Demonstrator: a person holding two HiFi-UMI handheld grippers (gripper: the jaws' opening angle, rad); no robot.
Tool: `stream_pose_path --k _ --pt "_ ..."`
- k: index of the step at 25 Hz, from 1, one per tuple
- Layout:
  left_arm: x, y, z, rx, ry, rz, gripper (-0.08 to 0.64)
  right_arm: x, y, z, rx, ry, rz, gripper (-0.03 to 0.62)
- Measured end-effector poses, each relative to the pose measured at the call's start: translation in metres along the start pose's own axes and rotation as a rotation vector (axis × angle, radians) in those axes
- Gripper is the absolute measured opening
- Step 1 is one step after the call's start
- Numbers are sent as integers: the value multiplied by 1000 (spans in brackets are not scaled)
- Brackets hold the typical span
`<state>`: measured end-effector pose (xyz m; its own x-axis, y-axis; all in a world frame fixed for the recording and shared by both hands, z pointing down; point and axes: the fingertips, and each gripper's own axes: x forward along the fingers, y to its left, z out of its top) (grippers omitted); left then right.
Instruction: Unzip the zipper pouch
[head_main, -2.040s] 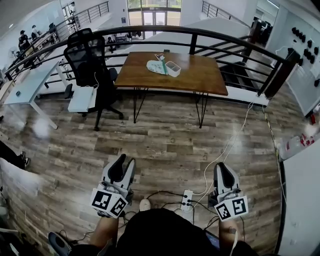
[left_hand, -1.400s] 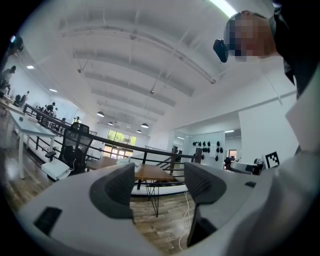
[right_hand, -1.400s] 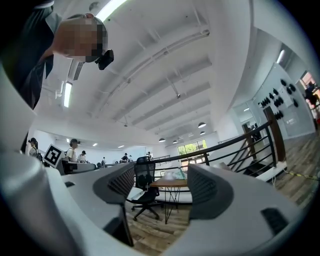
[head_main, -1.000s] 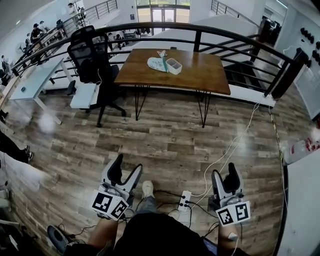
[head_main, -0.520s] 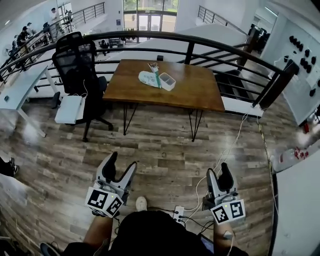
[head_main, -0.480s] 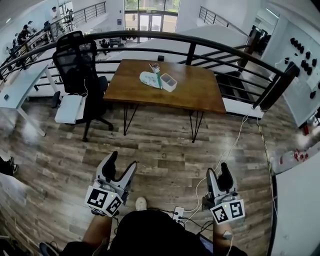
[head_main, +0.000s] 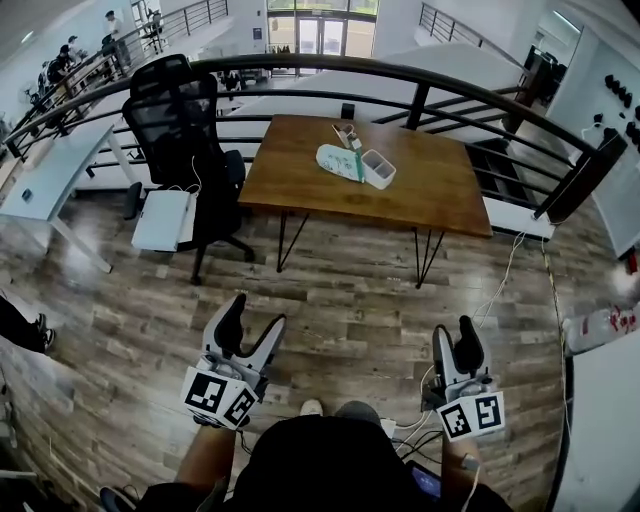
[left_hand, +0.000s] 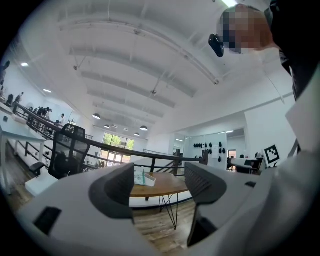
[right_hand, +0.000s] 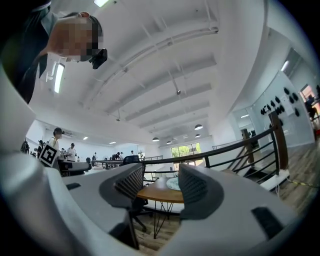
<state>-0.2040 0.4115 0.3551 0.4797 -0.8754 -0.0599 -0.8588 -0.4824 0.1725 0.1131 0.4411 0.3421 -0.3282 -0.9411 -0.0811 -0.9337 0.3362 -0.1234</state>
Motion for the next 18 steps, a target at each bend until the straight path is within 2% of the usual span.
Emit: stream_pose_path --k 10,18 --pt "8 30 -6 -33 21 16 307 47 7 -19 3 70 42 206" --pt "52 48 -2 -9 -4 63 307 90 -18 -23 13 53 78 199"
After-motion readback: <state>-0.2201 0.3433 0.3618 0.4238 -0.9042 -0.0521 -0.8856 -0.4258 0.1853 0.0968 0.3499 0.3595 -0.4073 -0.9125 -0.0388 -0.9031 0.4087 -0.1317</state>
